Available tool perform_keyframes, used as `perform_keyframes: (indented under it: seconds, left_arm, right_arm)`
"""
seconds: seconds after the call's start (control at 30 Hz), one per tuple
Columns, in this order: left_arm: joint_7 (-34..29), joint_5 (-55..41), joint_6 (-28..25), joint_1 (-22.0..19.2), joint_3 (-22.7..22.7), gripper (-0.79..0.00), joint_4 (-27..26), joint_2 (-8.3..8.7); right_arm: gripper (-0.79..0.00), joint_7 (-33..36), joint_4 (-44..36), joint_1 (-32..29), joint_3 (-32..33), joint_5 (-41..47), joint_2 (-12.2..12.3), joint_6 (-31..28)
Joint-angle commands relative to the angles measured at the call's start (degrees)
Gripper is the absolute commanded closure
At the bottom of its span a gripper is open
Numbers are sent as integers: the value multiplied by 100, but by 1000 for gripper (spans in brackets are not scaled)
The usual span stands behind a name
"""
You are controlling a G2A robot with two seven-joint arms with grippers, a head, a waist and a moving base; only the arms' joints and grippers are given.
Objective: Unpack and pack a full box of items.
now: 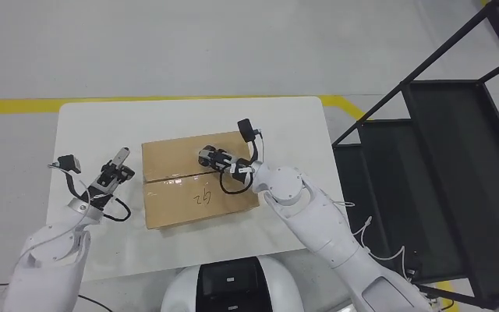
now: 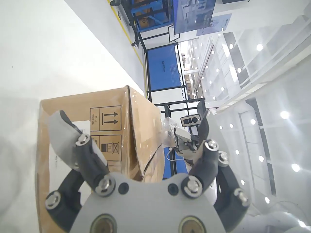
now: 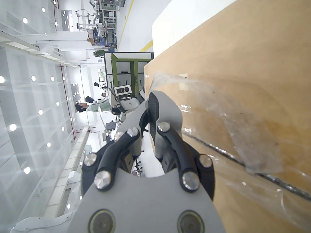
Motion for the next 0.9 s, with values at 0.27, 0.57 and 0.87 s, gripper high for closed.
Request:
perform_keyframes:
  seconds: [0.27,0.57,0.87]
  left_arm:
    - [-331,103,91,371,-385,-785,-245,60]
    - [-331,103,91,371,-385,-785,-245,60]
    - [-325,139,105,369,-364,-785,-271,58]
  right_arm:
    - [0,-39,-12,-32,13,-22,-3,-45]
    - [0,-39,-12,-32,13,-22,-3,-45]
    - [0,-39,-12,-32,13,-22,-3,-45]
